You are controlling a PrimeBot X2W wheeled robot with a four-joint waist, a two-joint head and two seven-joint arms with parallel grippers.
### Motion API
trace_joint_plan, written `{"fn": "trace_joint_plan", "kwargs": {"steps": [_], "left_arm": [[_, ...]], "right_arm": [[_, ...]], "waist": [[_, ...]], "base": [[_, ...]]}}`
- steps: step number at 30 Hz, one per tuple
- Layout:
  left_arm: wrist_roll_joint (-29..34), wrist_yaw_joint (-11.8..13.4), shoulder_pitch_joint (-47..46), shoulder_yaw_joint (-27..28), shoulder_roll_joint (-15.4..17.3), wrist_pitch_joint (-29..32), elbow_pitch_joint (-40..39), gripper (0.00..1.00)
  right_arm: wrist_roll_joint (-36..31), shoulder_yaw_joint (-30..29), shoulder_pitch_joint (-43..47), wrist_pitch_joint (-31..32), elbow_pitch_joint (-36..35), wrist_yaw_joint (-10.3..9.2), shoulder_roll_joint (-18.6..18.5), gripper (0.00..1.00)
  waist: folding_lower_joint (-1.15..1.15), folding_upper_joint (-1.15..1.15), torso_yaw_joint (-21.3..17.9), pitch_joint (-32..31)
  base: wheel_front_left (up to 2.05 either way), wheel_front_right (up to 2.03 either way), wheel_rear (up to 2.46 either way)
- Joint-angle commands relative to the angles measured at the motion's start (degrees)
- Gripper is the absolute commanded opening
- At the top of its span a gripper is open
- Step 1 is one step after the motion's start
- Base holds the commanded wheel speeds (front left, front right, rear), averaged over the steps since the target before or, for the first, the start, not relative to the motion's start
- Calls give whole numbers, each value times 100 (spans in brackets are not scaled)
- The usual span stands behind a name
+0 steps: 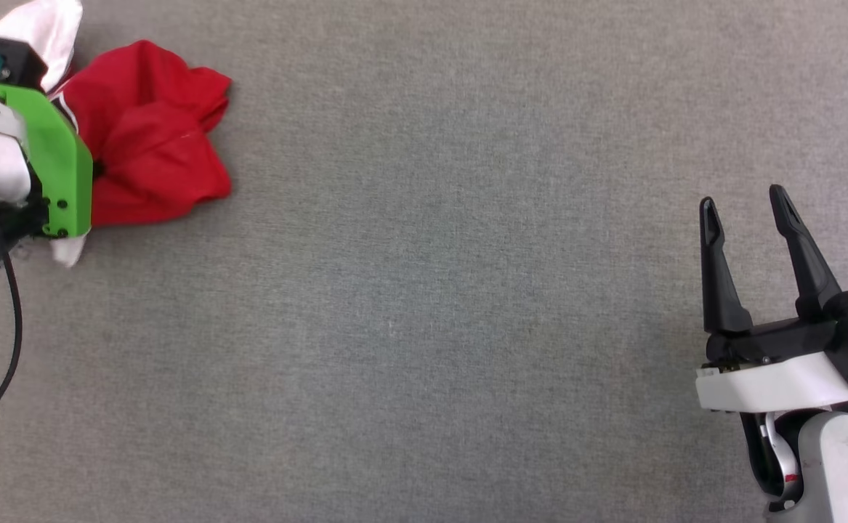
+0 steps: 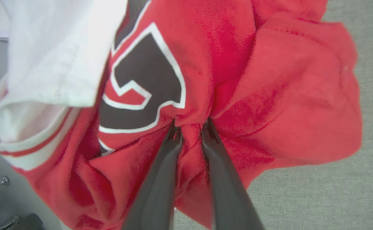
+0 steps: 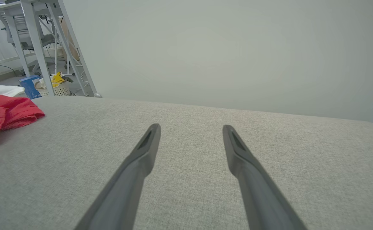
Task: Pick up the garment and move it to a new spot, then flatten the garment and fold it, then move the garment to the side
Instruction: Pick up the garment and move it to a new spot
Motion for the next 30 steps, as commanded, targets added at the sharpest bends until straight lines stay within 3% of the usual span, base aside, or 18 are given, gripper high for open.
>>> {"fn": "trace_joint_plan", "kwargs": {"steps": [1,8,16,30], "left_arm": [[72,-10,-224,-41,89,-152,-105,0],[213,-10,-690,-430,329,-686,-853,0],[480,-10,-1177,-913,206,-1048,-1576,0],[628,-10,-1858,-1688,-1037,-1400,-2024,0]], "right_arm": [[44,-3,60,-52,27,-4,21,100],[98,-39,282,-52,85,-4,114,100],[180,-100,452,-52,125,-4,176,100],[485,-131,499,-52,133,-4,188,100]], "waist": [[0,0,147,-332],[0,0,240,-786],[0,0,46,-1122],[0,0,-975,-1180]], "base": [[0,0,0],[0,0,0],[0,0,0],[0,0,0]]}}
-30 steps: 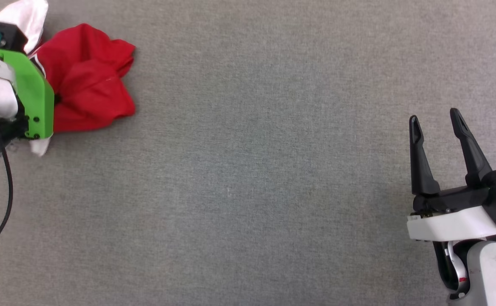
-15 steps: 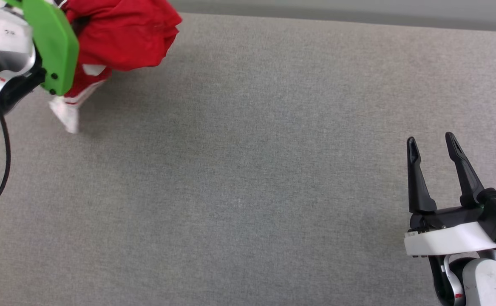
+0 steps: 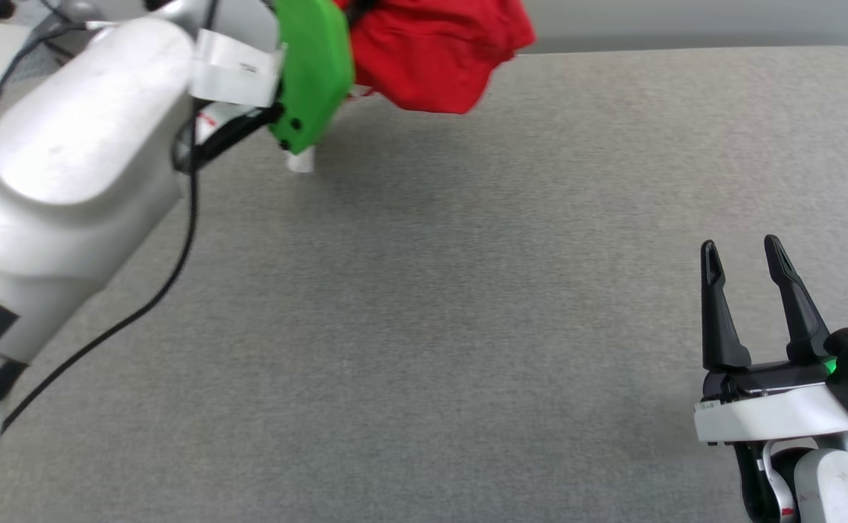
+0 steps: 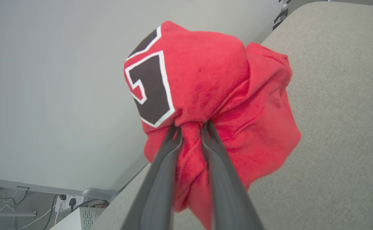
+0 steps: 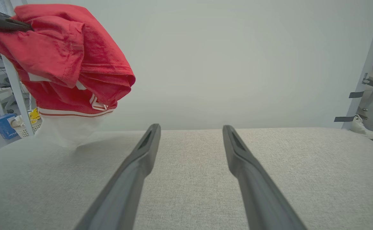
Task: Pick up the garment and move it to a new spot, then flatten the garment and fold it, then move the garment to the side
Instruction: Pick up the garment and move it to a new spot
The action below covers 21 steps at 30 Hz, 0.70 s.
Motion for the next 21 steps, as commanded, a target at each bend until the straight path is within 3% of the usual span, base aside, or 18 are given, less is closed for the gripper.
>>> {"fn": "trace_joint_plan", "kwargs": {"steps": [1,7,17,21], "left_arm": [[15,-9,-109,-64,-152,-87,21,0],[26,-9,103,-473,-767,-460,216,0],[-126,-9,1483,-856,-1961,-1010,1008,0],[-82,-9,2025,-909,-2252,-995,1236,0]], "right_arm": [[78,-14,14,-52,5,-4,-8,100],[172,-75,36,-52,-6,-4,-8,100],[216,-117,14,-52,-19,-4,-7,100],[170,-107,-40,-52,-38,-4,-7,100]], "waist": [[0,0,-399,36],[0,0,-715,146],[0,0,-724,304],[0,0,-671,367]], "base": [[0,0,0],[0,0,0],[0,0,0],[0,0,0]]}}
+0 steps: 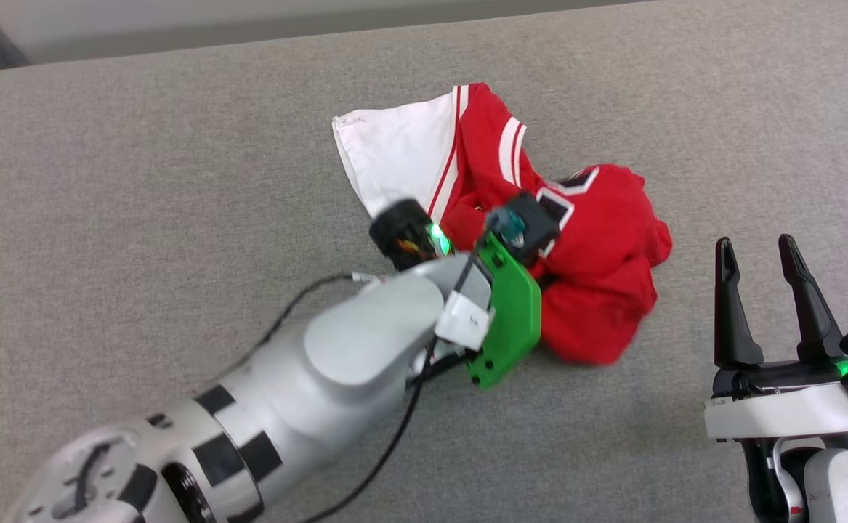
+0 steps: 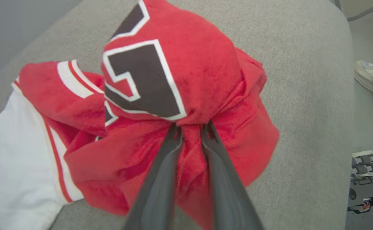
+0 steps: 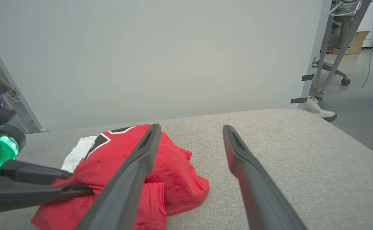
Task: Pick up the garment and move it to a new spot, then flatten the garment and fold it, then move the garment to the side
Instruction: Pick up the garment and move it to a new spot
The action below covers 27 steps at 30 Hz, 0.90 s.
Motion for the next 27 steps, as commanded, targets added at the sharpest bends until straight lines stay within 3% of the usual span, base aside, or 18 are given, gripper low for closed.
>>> {"fn": "trace_joint_plan", "kwargs": {"steps": [1,11,12,13,18,22,27], "left_arm": [[8,-10,247,-3,-71,-16,75,0],[248,-10,1088,-11,-367,98,-39,0],[261,-10,1059,-11,-372,-1,-7,24],[321,-10,991,-11,-377,-184,45,100],[562,120,743,246,-440,-1376,273,100],[767,548,652,542,-462,-2224,326,100],[986,1107,750,1140,-246,-2497,65,100]], "right_arm": [[-29,5,-51,-52,-23,-4,-6,100],[-60,34,-63,-52,16,-4,-6,100],[-62,33,-51,-52,24,-4,-6,100],[-64,29,-32,-52,34,-4,-6,100],[-89,-10,104,-52,71,-4,-6,100],[-126,-30,239,-52,90,-4,-6,100],[-199,-51,386,-52,94,-4,-6,100]], "waist": [[0,0,37,34],[0,0,149,-6],[0,0,161,-31],[0,0,176,-68],[0,0,288,-310],[0,0,415,-531],[0,0,590,-741]], "base": [[0,0,0],[0,0,0],[0,0,0],[0,0,0],[0,0,0],[0,0,0],[0,0,0]]}}
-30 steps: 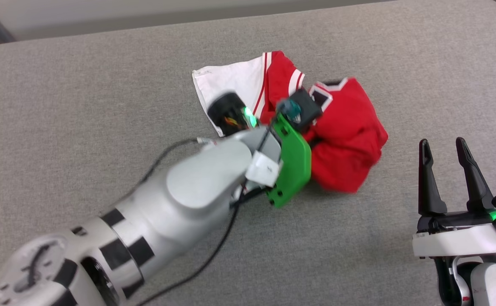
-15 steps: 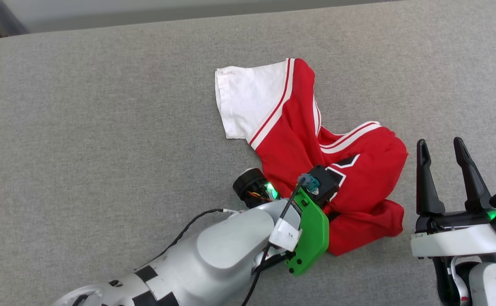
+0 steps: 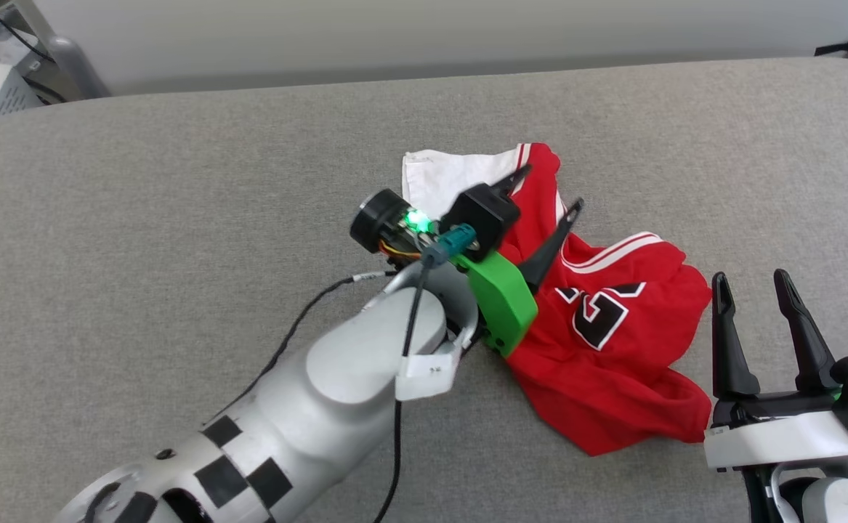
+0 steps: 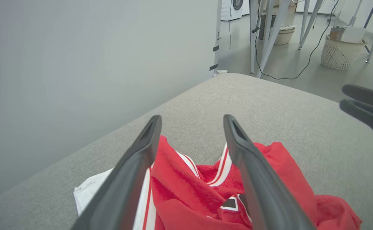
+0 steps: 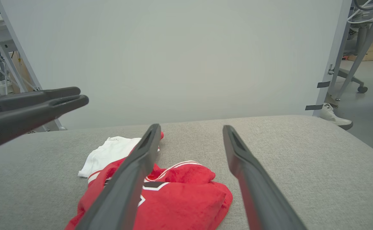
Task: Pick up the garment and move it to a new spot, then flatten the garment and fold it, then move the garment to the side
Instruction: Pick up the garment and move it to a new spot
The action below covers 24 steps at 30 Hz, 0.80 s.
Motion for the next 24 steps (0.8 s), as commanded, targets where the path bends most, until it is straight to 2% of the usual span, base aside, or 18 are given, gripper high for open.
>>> {"fn": "trace_joint_plan", "kwargs": {"steps": [1,6,13,19,24], "left_arm": [[171,156,63,210,143,-31,-168,100],[815,694,697,1242,611,-36,-1132,100],[1515,1005,1861,2596,872,-37,-2082,100],[1983,1008,2841,3581,958,-37,-2526,100],[2280,853,3616,4188,965,-38,-2719,100]], "right_arm": [[-70,-15,63,-52,12,-4,-6,100],[-140,-46,140,-52,-16,-4,-6,100],[-207,-76,251,-52,-40,-4,-6,100],[-196,-121,322,-52,-69,-4,-6,100],[-114,-146,402,-52,-25,-4,-6,100]], "waist": [[0,0,178,-175],[0,0,316,-289],[0,0,436,-471],[0,0,471,-571],[0,0,489,-672]], "base": [[0,0,0],[0,0,0],[0,0,0],[0,0,0],[0,0,0]]}}
